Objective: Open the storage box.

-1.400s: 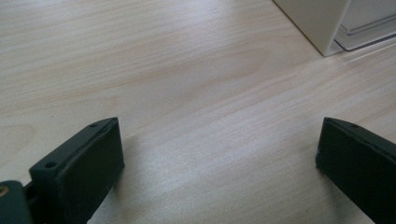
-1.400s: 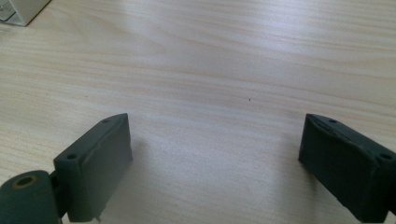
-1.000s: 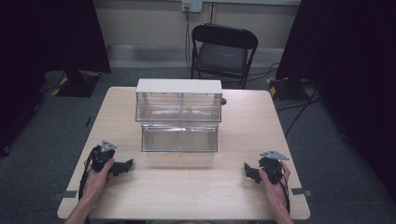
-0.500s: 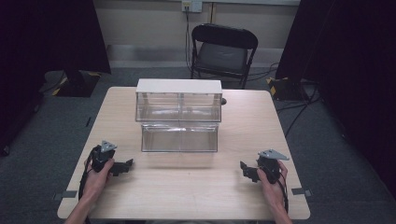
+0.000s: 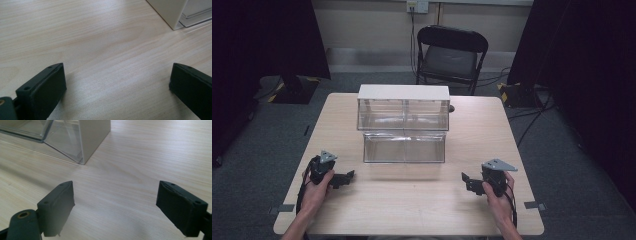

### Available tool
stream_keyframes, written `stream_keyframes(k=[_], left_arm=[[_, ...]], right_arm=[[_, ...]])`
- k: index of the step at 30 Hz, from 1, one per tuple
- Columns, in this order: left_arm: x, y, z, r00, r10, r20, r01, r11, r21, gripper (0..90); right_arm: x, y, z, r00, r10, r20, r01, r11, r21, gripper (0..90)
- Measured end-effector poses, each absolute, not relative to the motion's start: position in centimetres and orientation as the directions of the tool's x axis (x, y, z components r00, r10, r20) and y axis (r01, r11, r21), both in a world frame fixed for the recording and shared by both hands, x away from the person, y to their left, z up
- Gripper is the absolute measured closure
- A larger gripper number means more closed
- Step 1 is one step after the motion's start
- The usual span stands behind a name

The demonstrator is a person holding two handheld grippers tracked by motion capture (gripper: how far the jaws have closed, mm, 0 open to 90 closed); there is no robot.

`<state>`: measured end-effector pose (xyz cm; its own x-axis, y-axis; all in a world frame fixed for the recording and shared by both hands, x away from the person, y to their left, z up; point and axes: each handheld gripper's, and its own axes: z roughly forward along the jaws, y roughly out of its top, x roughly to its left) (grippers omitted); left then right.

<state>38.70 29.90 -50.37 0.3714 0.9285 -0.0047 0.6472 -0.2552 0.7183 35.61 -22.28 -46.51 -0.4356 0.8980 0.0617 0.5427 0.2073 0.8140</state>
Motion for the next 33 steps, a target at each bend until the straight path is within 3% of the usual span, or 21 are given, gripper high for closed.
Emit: stream_keyframes(k=[33], left_arm=[[38.7, 29.9, -50.4, 0.371, 0.929, -0.005, 0.647, -0.255, 0.718, 0.3]], right_arm=[[37.0, -14.6, -45.1, -0.597, 0.800, 0.063, 0.490, 0.302, 0.818, 14.2]])
